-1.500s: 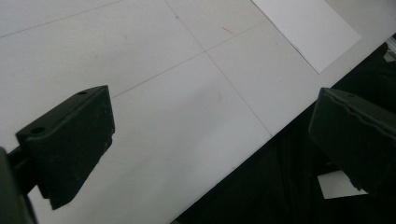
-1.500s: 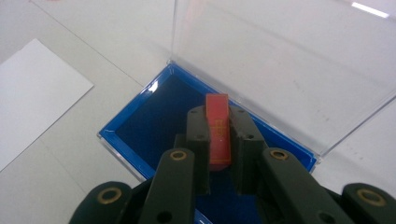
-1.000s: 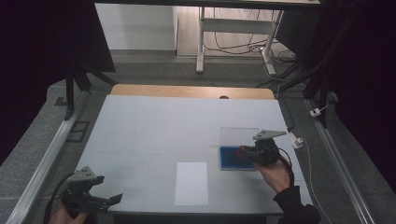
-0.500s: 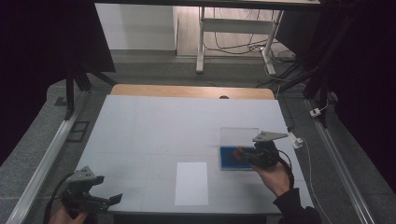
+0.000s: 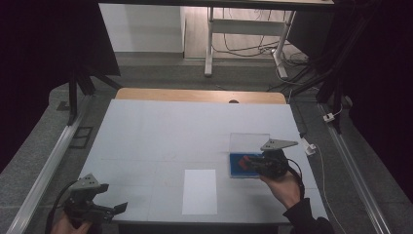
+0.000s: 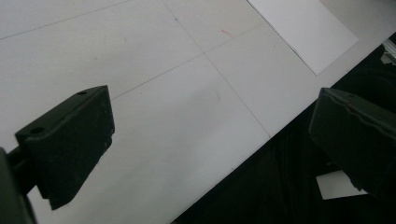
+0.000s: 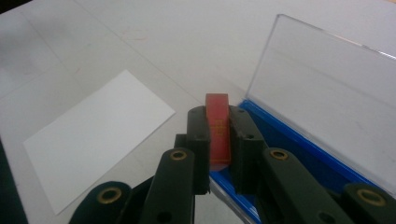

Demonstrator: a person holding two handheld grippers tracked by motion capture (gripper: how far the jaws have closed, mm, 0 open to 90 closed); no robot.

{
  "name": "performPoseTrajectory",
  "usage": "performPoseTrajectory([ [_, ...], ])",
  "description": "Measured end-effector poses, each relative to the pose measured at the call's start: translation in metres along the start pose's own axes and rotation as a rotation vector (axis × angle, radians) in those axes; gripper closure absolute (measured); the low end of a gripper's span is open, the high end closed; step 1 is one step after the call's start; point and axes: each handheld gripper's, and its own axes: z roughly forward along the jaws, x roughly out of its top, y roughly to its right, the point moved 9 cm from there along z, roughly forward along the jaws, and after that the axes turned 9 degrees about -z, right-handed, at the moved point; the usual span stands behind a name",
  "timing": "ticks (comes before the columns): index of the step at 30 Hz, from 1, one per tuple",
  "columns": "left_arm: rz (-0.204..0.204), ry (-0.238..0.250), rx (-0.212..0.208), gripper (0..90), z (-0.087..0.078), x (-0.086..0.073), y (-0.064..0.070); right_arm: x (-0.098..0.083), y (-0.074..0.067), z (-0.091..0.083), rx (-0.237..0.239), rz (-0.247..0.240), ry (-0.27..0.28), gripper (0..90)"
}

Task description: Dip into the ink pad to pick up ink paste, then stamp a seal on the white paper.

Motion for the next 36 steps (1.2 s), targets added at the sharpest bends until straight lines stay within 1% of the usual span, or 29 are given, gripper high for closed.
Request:
performPoseTrajectory([
  [12,-0.001,-0.001,0.001,0.3,0.0,0.0,0.0,0.01,-0.026,0.007,0.053,-0.044,0.005,80.3],
  [18,-0.001,-0.001,0.002,0.4,0.0,0.0,0.0,0.013,-0.036,0.011,0.08,-0.05,0.008,80.3],
  [21,-0.001,0.0,0.002,0.4,0.0,0.0,0.0,0.014,-0.041,0.013,0.091,-0.06,0.011,80.3],
  [31,0.0,0.001,0.002,0.4,0.0,0.0,0.0,0.018,-0.057,0.026,0.126,-0.087,-0.006,80.3],
  [33,0.0,0.0,0.002,0.4,0.0,0.0,0.0,0.019,-0.06,0.028,0.132,-0.102,-0.011,80.3],
  [34,0.0,0.0,0.002,0.4,0.0,0.0,0.0,0.019,-0.063,0.03,0.138,-0.099,-0.013,80.3],
  [36,0.0,0.0,0.002,0.4,0.0,0.0,0.0,0.019,-0.065,0.032,0.144,-0.11,-0.013,80.3],
])
